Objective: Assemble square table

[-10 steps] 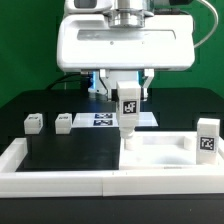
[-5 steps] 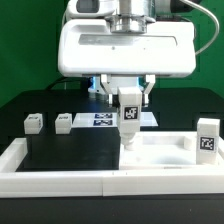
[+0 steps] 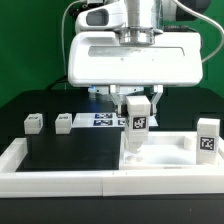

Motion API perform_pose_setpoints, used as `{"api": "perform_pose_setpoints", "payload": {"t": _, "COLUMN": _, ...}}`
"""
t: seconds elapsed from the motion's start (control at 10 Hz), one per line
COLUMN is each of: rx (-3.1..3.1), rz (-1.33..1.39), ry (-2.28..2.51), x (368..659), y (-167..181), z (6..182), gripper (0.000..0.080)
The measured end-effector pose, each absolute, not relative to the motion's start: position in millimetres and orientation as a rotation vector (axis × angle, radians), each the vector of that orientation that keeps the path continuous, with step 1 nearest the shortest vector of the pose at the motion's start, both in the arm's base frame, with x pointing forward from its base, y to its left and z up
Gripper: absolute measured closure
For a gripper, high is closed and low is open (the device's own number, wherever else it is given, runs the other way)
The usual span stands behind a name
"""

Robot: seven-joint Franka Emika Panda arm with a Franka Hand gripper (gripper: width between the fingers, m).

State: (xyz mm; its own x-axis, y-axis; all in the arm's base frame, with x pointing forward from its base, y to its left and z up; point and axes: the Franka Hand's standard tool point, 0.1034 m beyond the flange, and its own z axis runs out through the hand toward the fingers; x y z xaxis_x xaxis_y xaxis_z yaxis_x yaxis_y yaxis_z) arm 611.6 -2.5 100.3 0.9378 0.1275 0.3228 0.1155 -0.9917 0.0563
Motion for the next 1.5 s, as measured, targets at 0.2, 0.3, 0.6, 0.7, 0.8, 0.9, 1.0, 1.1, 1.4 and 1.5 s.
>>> {"api": "perform_pose_setpoints", "payload": {"t": 0.2, "rx": 3.052, "rz": 0.513, "ry": 0.193, "x": 611, "y": -2, "z": 93.6, "gripper": 0.0506}}
{"api": "perform_pose_setpoints", "payload": {"t": 0.3, "rx": 3.053, "rz": 0.512, "ry": 0.198, "x": 610, "y": 1, "z": 92.8, "gripper": 0.0506}}
{"api": "perform_pose_setpoints", "payload": {"t": 0.6, "rx": 3.053, "rz": 0.511, "ry": 0.197, "x": 610, "y": 0, "z": 92.5, "gripper": 0.0506}}
{"api": "perform_pose_setpoints", "payload": {"t": 0.7, "rx": 3.053, "rz": 0.511, "ry": 0.197, "x": 610, "y": 0, "z": 92.4, "gripper": 0.0506}}
{"api": "perform_pose_setpoints", "payload": {"t": 0.8, "rx": 3.053, "rz": 0.51, "ry": 0.197, "x": 610, "y": 0, "z": 92.3, "gripper": 0.0506}}
{"api": "perform_pose_setpoints", "payload": {"t": 0.9, "rx": 3.052, "rz": 0.51, "ry": 0.199, "x": 610, "y": 0, "z": 91.7, "gripper": 0.0506}}
{"api": "perform_pose_setpoints", "payload": {"t": 1.0, "rx": 3.034, "rz": 0.531, "ry": 0.216, "x": 610, "y": -5, "z": 87.9, "gripper": 0.0506}}
{"api": "perform_pose_setpoints", "payload": {"t": 1.1, "rx": 3.032, "rz": 0.531, "ry": 0.213, "x": 610, "y": -6, "z": 86.0, "gripper": 0.0506}}
{"api": "perform_pose_setpoints", "payload": {"t": 1.4, "rx": 3.031, "rz": 0.523, "ry": 0.213, "x": 609, "y": -7, "z": 80.3, "gripper": 0.0506}}
{"api": "perform_pose_setpoints", "payload": {"t": 1.5, "rx": 3.031, "rz": 0.523, "ry": 0.214, "x": 608, "y": -7, "z": 78.9, "gripper": 0.0506}}
